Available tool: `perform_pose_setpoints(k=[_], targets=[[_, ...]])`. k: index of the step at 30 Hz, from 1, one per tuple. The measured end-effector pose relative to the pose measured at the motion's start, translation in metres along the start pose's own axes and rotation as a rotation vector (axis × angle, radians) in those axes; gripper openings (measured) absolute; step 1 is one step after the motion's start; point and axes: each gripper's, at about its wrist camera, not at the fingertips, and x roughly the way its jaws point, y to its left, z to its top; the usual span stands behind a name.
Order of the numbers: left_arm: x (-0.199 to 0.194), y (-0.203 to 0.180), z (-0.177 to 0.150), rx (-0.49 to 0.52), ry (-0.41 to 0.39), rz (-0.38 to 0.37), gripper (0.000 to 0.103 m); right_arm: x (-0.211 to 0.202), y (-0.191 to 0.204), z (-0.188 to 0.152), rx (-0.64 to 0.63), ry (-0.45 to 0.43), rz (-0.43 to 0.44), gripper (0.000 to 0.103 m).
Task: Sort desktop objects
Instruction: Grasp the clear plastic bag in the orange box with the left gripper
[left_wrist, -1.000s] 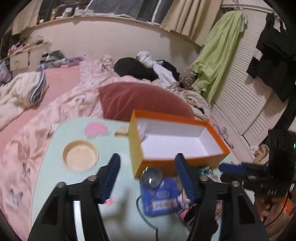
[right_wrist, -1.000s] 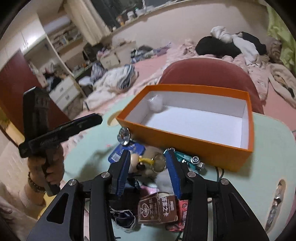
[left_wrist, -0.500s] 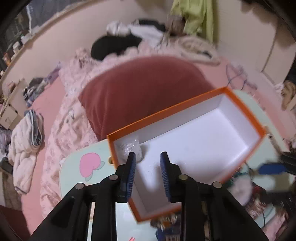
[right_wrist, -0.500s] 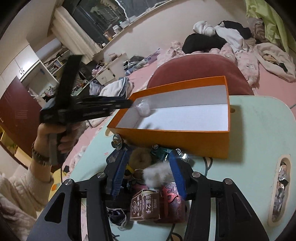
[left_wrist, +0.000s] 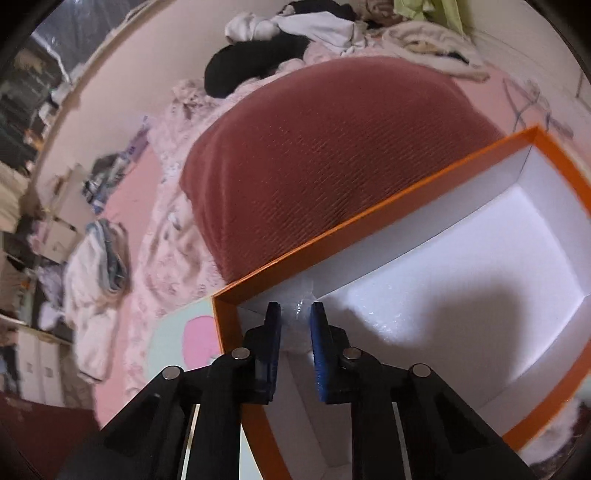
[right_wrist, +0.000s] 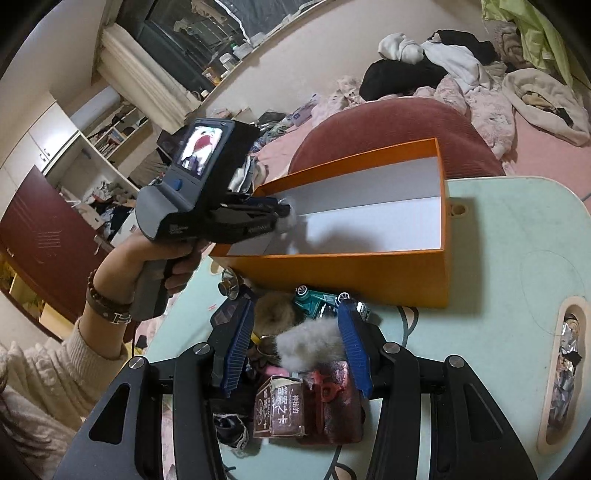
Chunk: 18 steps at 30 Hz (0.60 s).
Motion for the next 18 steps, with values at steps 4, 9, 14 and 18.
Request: perform_pose_setpoints(k=[4, 9, 14, 18], targets=[[-0.012, 0.013, -0.001, -0.043, -0.059, -0.043, 0.000, 0.001, 0.000, -0.001, 0.002, 0.005, -0.001, 0.049], [-0.032, 0.030, -0.009, -0.107, -0.143, -0.133, 0.000, 0.000, -0.001, 0.000, 0.003, 0.002, -0.007, 0.049], [-0.071, 0.039, -0.021, -0.155, -0.238, -0.285, 0.000, 0.000, -0.001, 0.000, 0.003, 0.005, -0.014, 0.049], [-0.109, 0.038, -0.038, -0.185, -0.305, -0.427, 0.000, 0.000, 0.000, -0.001, 0.004, 0.010, -0.021, 0.049]])
